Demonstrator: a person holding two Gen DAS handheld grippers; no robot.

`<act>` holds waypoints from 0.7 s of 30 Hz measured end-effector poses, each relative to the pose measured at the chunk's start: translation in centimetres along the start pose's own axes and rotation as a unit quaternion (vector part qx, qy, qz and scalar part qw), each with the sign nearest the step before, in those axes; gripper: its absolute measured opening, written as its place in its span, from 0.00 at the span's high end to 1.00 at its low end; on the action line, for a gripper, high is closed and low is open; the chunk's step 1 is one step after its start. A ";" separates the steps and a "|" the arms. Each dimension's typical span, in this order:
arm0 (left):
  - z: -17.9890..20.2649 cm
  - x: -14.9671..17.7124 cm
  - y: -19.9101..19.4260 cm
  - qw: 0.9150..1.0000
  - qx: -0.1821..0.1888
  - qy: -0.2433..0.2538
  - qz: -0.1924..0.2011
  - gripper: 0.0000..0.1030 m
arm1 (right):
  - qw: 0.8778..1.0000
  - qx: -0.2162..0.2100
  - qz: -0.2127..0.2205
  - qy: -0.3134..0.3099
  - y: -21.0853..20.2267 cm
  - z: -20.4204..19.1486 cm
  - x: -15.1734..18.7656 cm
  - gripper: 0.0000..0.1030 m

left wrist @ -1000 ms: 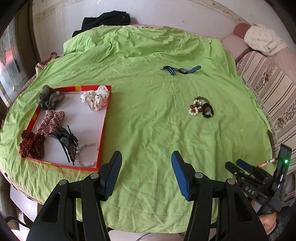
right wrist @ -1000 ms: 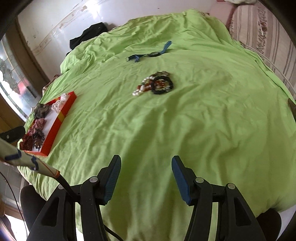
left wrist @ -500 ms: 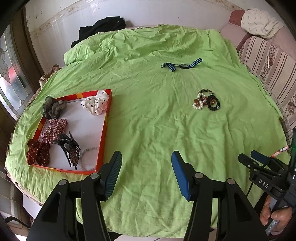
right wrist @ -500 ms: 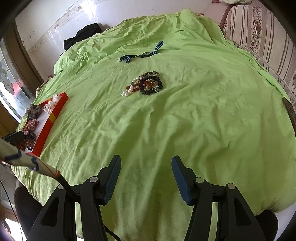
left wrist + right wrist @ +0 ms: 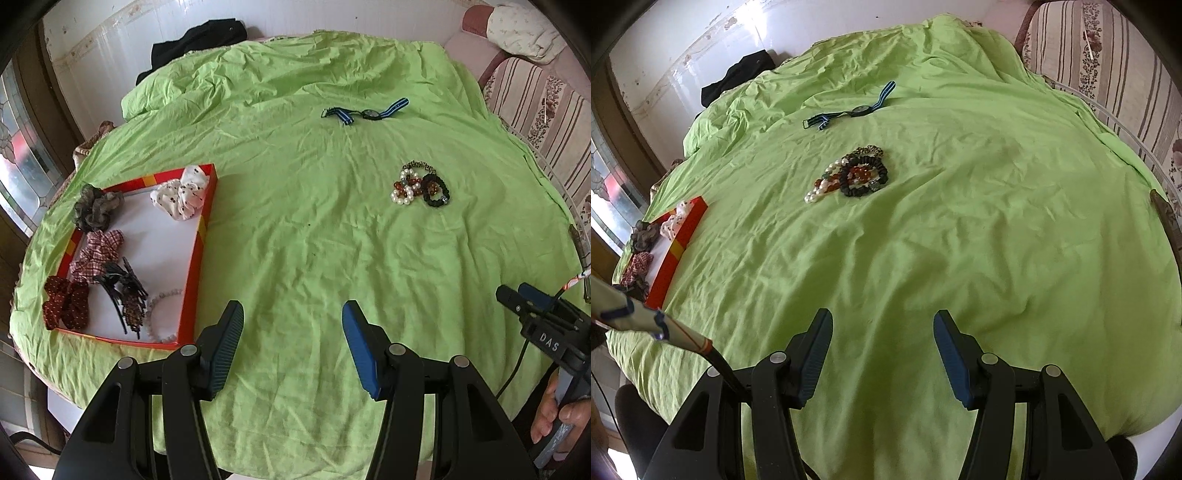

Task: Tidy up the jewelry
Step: 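Withdraw both grippers from the tray toward the remaining bracelets, then grasp the pearl bracelet with left gripper while right grasps black elastic band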

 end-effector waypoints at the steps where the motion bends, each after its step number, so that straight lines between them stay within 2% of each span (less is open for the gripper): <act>1: 0.0 0.0 0.3 1.000 0.003 -0.002 -0.002 0.47 | 1.000 0.001 -0.001 0.000 0.2 0.1 -0.2 0.41; 4: -0.1 0.0 1.0 1.000 0.007 -0.007 -0.006 0.47 | 1.000 0.000 0.004 -0.001 0.7 0.4 -1.6 0.41; 8: -0.1 -0.2 1.9 1.000 0.021 -0.017 -0.006 0.47 | 1.000 -0.006 0.016 -0.004 1.6 0.3 -4.0 0.53; 15: 0.1 -0.5 3.3 0.999 0.041 -0.022 -0.005 0.47 | 0.999 -0.040 0.006 0.017 6.2 -0.2 -9.6 0.54; 19: 0.2 -0.9 3.8 0.999 0.048 -0.019 -0.003 0.47 | 0.999 -0.047 -0.010 0.021 9.2 -0.7 -11.4 0.55; 21: 0.3 -1.0 4.1 0.999 0.051 -0.016 -0.002 0.47 | 0.999 -0.039 -0.016 0.016 10.6 -1.0 -11.8 0.59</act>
Point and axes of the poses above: each gripper's, at about its wrist camera, not at the fingertips, and y roughly the way its jaws point, z to its right, x to its underside, the point moved 4 cm from there along y, roughly the way its jaws point, and after that the axes turned 7 degrees about y, right-handed, at the moved point
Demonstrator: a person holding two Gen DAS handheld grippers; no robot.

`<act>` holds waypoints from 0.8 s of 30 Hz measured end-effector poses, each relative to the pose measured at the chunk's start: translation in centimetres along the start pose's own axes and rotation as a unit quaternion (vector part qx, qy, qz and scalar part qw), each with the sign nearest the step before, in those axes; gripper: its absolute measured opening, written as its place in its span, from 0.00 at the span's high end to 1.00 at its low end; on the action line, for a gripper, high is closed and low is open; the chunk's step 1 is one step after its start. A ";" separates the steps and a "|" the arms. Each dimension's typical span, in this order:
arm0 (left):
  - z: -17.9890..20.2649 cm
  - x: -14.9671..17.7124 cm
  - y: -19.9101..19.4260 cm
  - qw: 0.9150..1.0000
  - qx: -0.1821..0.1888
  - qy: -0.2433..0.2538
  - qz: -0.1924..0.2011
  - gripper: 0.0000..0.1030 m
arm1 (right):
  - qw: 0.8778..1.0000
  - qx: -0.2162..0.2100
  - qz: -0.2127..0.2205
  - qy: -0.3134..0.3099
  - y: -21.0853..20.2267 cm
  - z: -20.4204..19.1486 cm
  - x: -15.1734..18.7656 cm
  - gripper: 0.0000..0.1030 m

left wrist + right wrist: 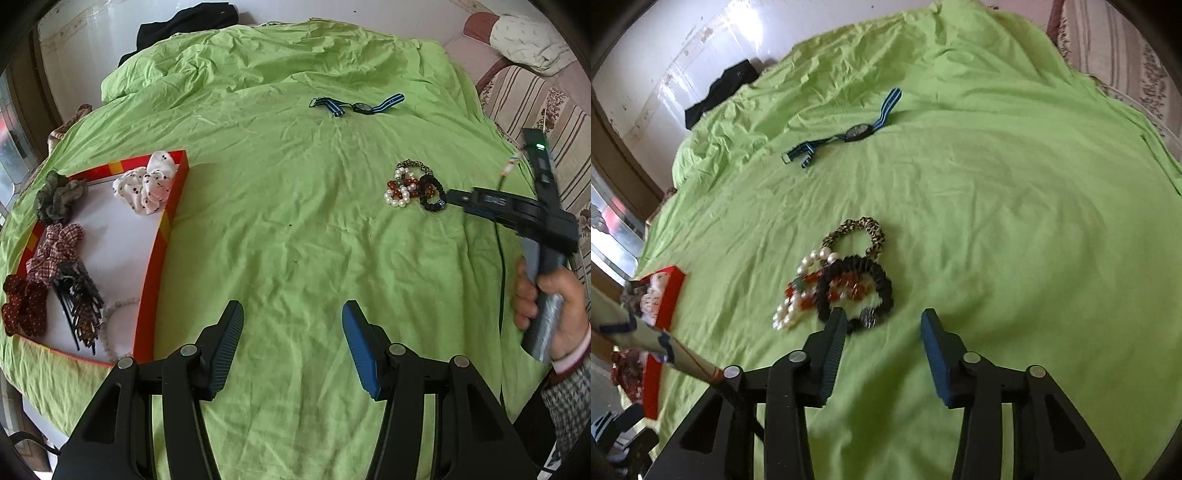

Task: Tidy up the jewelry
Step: 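Grasp the pearl bracelet with left gripper while right grasps black elastic band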

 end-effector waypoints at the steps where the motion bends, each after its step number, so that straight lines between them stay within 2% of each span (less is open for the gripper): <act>1: 0.1 -0.1 0.2 1.000 0.002 0.001 0.000 0.47 | 1.000 0.004 -0.003 -0.002 0.7 0.0 -0.2 0.62; 3: 0.2 -0.4 0.6 1.000 0.007 0.001 -0.003 0.47 | 1.000 0.006 -0.009 -0.001 1.9 0.1 -0.6 0.70; 5: 0.5 -0.9 1.1 1.000 0.019 -0.001 -0.008 0.47 | 1.000 0.000 -0.012 0.005 2.4 0.3 -0.9 0.85; 6: 0.7 -1.2 1.4 1.000 0.026 -0.001 -0.011 0.47 | 1.000 -0.008 -0.017 0.010 2.6 0.4 -1.1 0.87; 8: 1.4 -1.9 1.8 0.999 0.040 0.002 -0.014 0.47 | 1.000 -0.011 -0.018 0.019 2.3 0.7 -1.3 0.96; 15: 5.9 -6.3 4.6 0.995 0.091 0.040 -0.003 0.47 | 0.998 0.042 0.004 0.053 -0.7 5.0 -0.6 0.96; 19: 8.6 -8.8 7.8 0.992 0.108 0.062 -0.002 0.47 | 0.997 0.023 0.017 0.074 -2.1 6.7 0.2 0.96; 21: 9.6 -9.7 9.5 0.990 0.123 0.064 -0.007 0.52 | 0.996 0.011 0.020 0.081 -2.2 7.1 0.4 0.95; 24: 11.2 -11.1 12.0 0.989 0.124 0.078 -0.014 0.57 | 0.996 0.000 0.021 0.085 -2.0 7.4 0.6 0.95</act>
Point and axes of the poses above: each gripper's, at about its wrist camera, not at the fingertips, and y roughly the way its jaws point, z to its right, x to its underside, the point moved 4 cm from there along y, roughly the way its jaws point, and after that the axes turned 7 degrees about y, right-handed, at the moved point
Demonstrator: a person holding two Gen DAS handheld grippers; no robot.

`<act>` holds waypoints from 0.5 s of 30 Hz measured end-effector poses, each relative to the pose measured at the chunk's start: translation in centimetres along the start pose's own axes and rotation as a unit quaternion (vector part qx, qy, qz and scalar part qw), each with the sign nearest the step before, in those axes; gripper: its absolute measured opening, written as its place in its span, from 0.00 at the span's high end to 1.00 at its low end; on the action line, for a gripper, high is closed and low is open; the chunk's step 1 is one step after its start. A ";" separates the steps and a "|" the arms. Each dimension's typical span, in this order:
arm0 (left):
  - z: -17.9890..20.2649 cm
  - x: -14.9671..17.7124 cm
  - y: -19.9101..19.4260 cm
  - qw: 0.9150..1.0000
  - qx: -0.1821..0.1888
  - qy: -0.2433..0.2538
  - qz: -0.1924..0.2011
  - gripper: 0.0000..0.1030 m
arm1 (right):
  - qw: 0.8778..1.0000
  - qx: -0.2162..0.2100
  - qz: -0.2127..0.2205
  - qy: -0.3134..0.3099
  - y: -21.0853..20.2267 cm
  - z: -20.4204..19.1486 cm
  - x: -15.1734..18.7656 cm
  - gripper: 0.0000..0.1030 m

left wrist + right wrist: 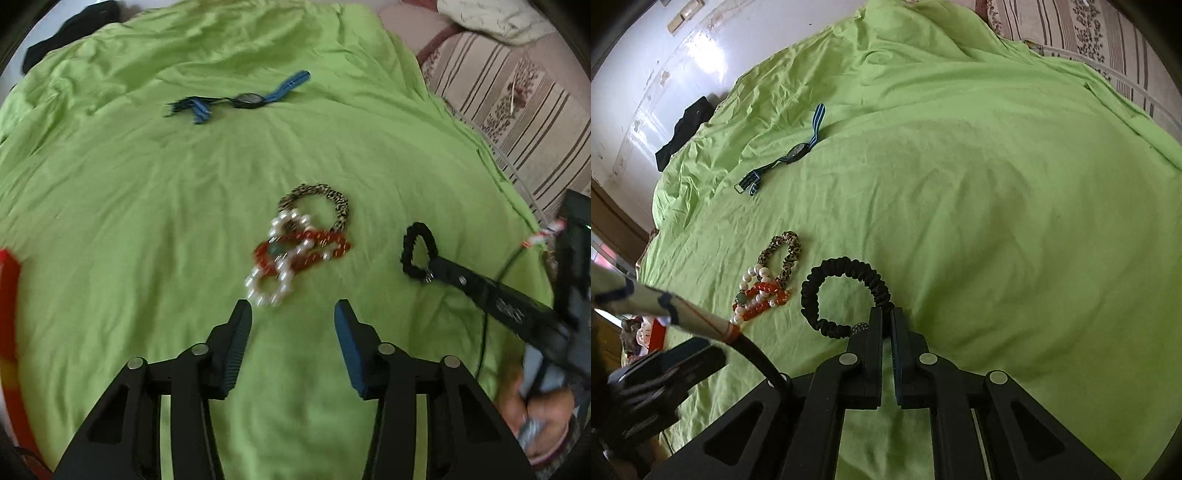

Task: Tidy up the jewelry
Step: 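Grasp the pearl bracelet with left gripper while right grasps black elastic band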

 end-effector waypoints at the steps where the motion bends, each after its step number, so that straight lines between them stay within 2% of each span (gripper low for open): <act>1: 0.2 -0.4 0.9 1.000 -0.003 0.006 -0.004 0.59 | 1.000 -0.002 0.000 0.001 0.0 0.1 0.0 0.95; 3: 0.1 -1.0 2.1 1.000 -0.016 0.014 -0.008 0.71 | 1.000 -0.007 0.001 0.001 0.1 0.1 0.0 0.95; 4: 0.0 -1.2 2.4 1.000 -0.016 0.012 -0.012 0.88 | 1.000 -0.009 0.001 0.001 0.1 0.0 0.0 0.95; 5: -0.4 -1.4 2.6 1.000 -0.009 0.002 -0.016 0.91 | 1.000 -0.012 0.001 0.000 0.1 0.0 0.0 0.94; 9: -1.5 -1.0 1.0 1.000 0.011 -0.021 -0.006 0.91 | 1.000 -0.018 -0.001 -0.003 0.2 -0.2 -0.3 0.91; 15: -3.5 2.2 -4.8 0.997 0.052 -0.053 0.012 0.91 | 1.000 -0.017 -0.003 -0.019 0.6 -1.1 -0.8 0.77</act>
Point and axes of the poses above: each gripper's, at about its wrist camera, not at the fingertips, and y roughly the way its jaws point, z to its right, x to its underside, the point moved 4 cm from there along y, roughly the way its jaws point, and after that the axes turned 7 degrees about y, right-handed, at the moved point
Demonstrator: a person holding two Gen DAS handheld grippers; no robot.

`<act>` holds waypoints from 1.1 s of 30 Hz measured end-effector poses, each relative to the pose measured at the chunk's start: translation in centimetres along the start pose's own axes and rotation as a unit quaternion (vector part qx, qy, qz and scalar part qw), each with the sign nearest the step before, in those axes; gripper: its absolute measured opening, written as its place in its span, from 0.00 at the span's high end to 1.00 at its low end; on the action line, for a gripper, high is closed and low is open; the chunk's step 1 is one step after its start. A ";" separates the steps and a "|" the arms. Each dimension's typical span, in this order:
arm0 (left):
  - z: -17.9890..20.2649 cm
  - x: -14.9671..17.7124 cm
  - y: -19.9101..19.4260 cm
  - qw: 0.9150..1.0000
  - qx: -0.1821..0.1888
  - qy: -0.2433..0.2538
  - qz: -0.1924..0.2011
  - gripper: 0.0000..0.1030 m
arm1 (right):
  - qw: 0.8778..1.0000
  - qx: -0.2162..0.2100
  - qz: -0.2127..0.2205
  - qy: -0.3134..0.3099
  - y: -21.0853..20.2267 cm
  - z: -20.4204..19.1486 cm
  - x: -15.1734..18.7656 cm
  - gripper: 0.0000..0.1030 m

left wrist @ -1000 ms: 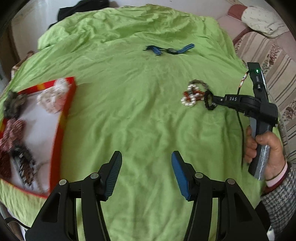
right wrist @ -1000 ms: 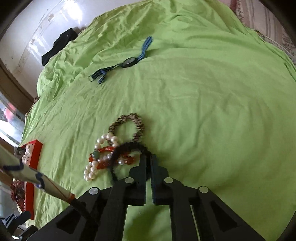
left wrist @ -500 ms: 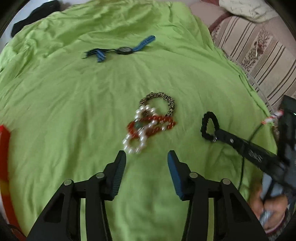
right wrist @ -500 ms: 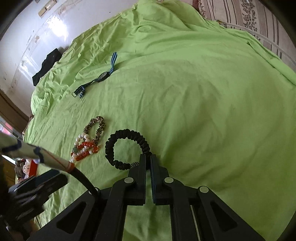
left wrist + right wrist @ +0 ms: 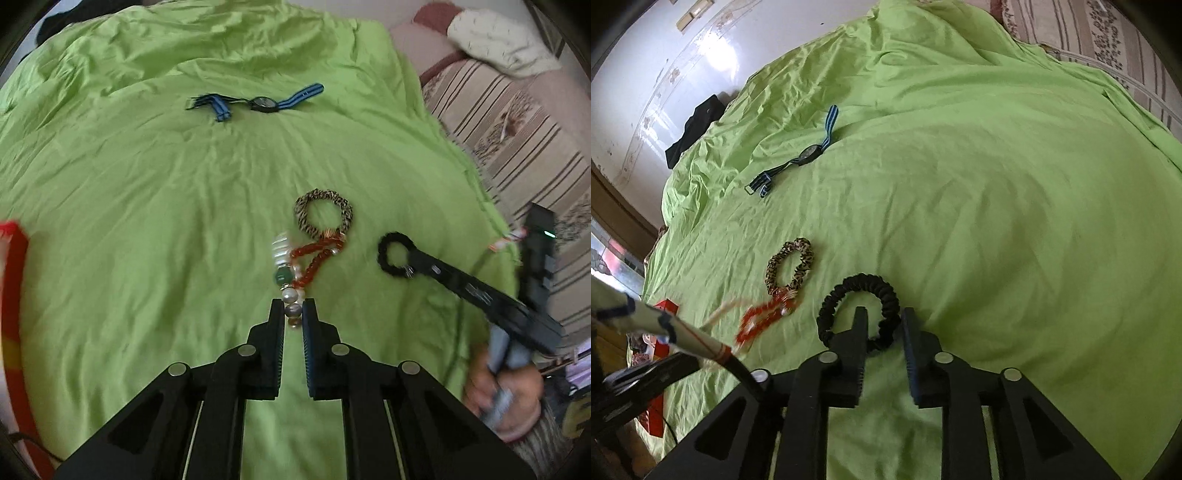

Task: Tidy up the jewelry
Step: 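Grasp the pearl bracelet with left gripper while right grasps black elastic band, then carry pearl bracelet and black band into the tray and open both grippers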

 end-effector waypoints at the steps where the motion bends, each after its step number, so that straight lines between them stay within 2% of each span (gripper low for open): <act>1: -0.4 0.5 -0.5 1.000 0.002 -0.006 0.000 0.91 | 1.000 0.001 -0.002 -0.005 0.2 -0.2 0.0 0.72; 4: -1.9 2.4 -1.7 1.000 -0.004 -0.023 -0.001 0.91 | 1.000 0.008 -0.004 -0.015 0.9 -0.7 -0.1 0.70; 8: -3.7 4.0 -1.3 0.999 -0.018 -0.039 -0.012 0.91 | 1.000 0.013 -0.009 -0.015 1.6 -0.9 -0.2 0.71; 9: -4.1 4.2 -1.1 0.999 -0.022 -0.044 -0.014 0.91 | 1.000 0.014 -0.009 -0.014 1.6 -0.8 -0.3 0.74; 10: -4.4 4.4 -0.9 0.999 -0.025 -0.046 -0.014 0.91 | 1.000 0.014 -0.009 -0.013 1.5 -0.8 -0.3 0.85; 11: -4.5 4.4 -0.8 0.998 -0.027 -0.047 -0.014 0.91 | 1.000 0.011 -0.013 -0.011 1.4 -0.8 -0.3 0.90; 15: -4.7 4.4 -0.8 0.999 -0.031 -0.045 -0.005 0.89 | 1.000 0.004 -0.012 0.002 0.7 -0.5 0.0 0.91; 19: -4.7 4.0 -0.4 0.999 -0.027 -0.046 -0.001 0.66 | 1.000 -0.005 -0.009 -0.001 -0.4 -1.1 0.3 0.91; 22: -4.5 3.6 0.6 0.999 -0.022 -0.043 -0.005 0.64 | 1.000 -0.010 -0.007 -0.010 -1.2 -1.8 0.7 0.91; 25: -3.9 3.3 2.0 0.999 -0.028 -0.034 -0.013 0.64 | 1.000 -0.015 -0.004 -0.017 -1.9 -2.5 1.1 0.91; 27: -3.5 3.3 2.7 0.998 -0.045 -0.027 -0.020 0.69 | 1.000 -0.017 -0.002 -0.023 -2.3 -3.0 1.4 0.91; 29: -3.2 3.3 2.9 0.998 -0.060 -0.023 -0.023 0.91 | 0.999 -0.020 -0.003 -0.026 -2.7 -3.3 1.8 0.91; 33: -3.0 3.4 1.4 0.998 -0.044 -0.038 -0.015 0.91 | 0.999 -0.022 -0.003 -0.031 -3.6 -3.9 2.3 0.91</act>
Point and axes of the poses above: each gripper's, at about its wrist camera, not at the fingertips, and y roughly the way its jaws point, z to its right, x to its underside, the point moved 4 cm from there along y, roughly the way its jaws point, and after that the axes turned 7 degrees about y, right-handed, at the moved point
